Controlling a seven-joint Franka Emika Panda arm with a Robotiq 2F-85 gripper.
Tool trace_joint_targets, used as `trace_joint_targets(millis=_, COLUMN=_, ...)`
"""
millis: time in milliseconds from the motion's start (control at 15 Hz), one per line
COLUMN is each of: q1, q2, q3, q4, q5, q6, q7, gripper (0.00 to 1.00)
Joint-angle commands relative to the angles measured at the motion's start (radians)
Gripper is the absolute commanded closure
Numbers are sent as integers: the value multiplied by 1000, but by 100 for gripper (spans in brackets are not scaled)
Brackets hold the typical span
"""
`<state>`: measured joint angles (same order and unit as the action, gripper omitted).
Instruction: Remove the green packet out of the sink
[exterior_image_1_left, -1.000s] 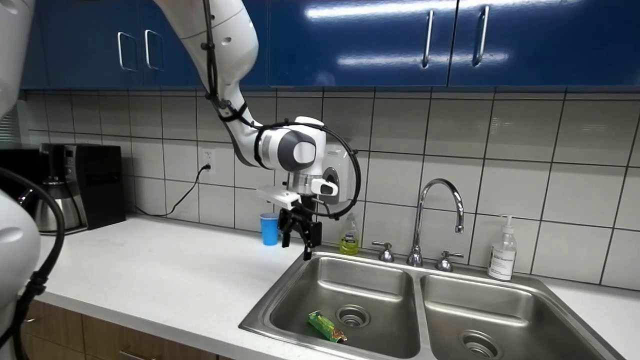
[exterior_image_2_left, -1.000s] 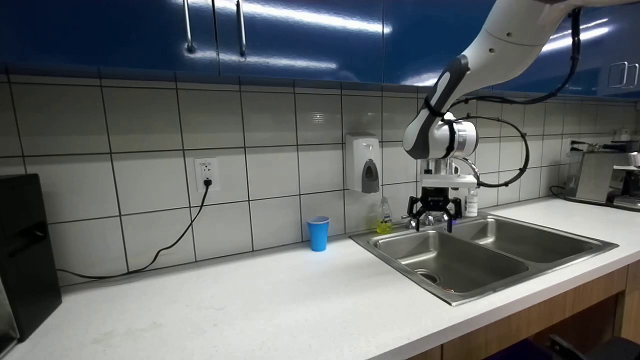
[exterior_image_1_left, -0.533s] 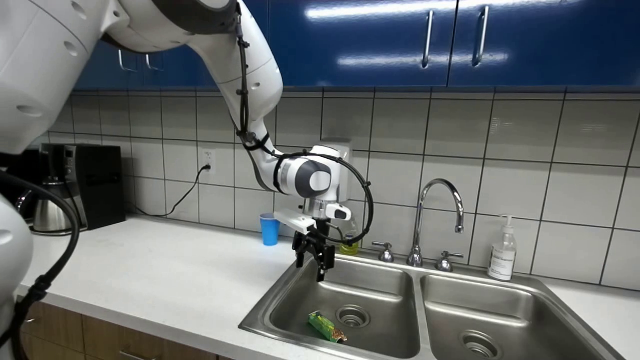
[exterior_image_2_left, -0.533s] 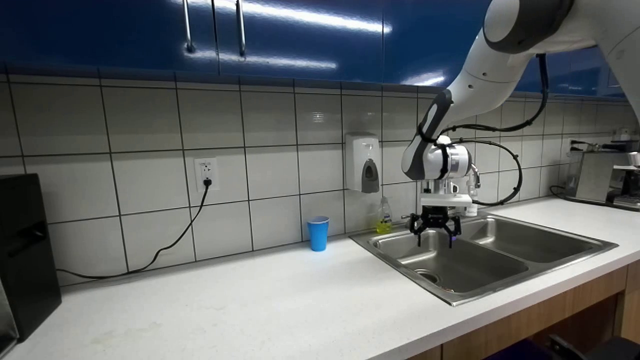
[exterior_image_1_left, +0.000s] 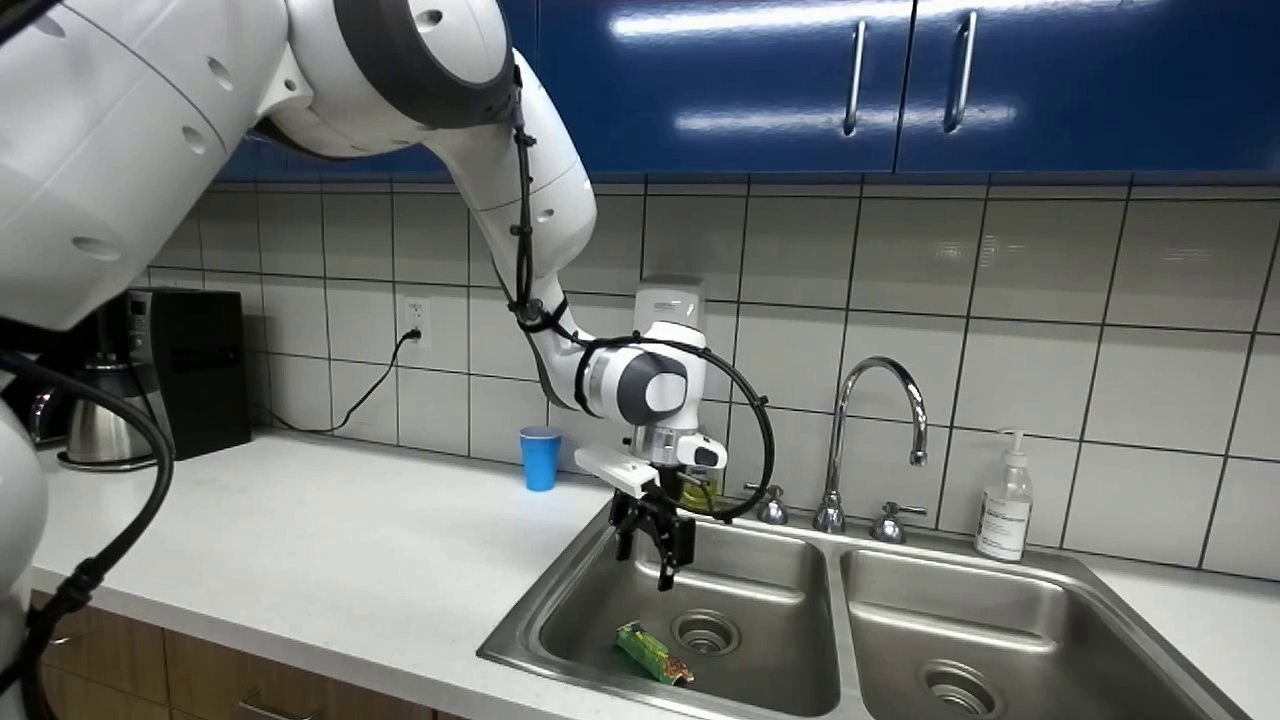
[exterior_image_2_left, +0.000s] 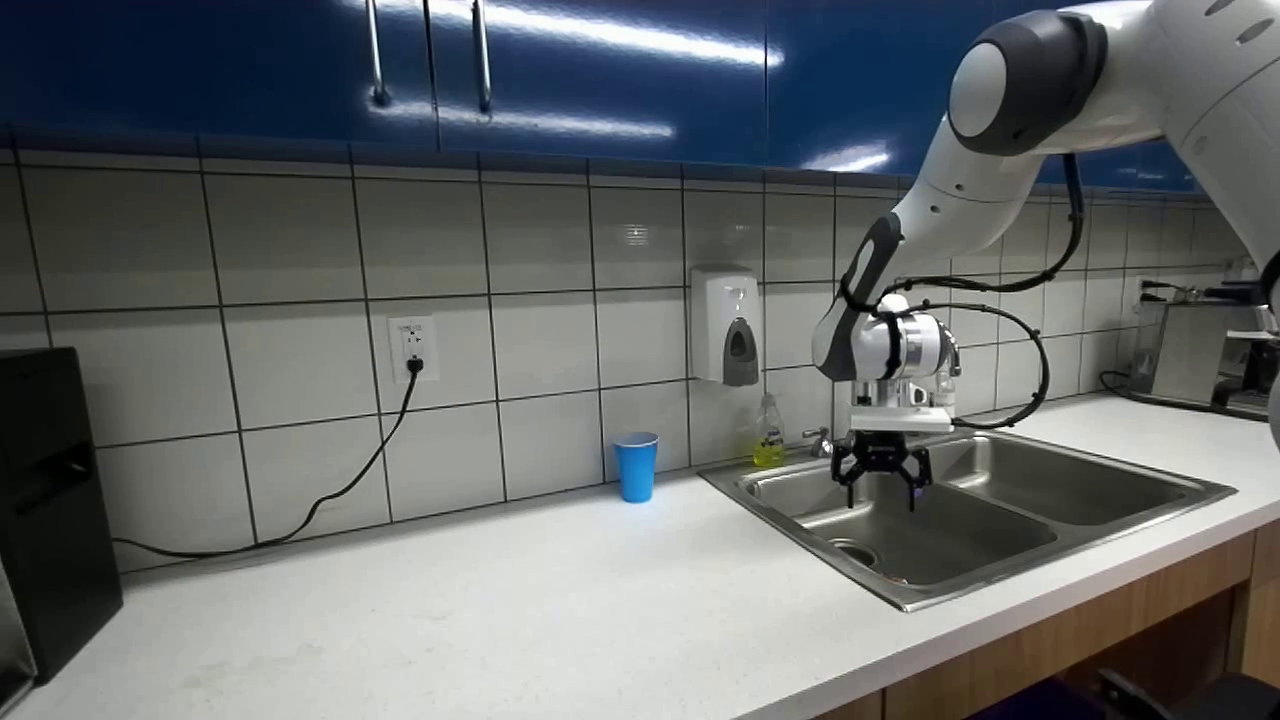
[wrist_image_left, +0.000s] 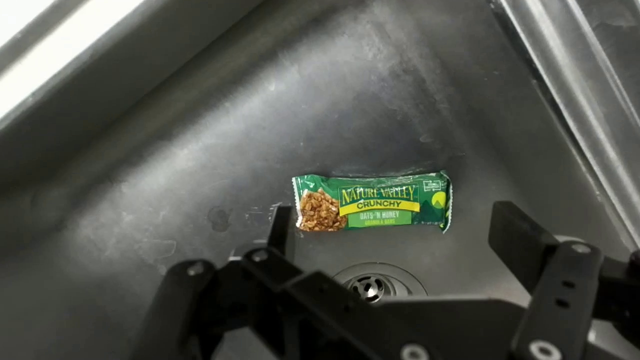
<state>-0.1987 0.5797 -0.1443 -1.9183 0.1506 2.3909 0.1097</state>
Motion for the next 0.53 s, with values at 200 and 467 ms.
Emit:
trace_joint_targets(millis=200, q1=-28, q2=133, q3=10, q4=102, q5=-1, q6=22, q7=-37, gripper=0)
trace_joint_targets(millis=467, q1=-28, q2=194, q3=9, q4=149, q5=-5, q6=28, q7=-33, gripper=0)
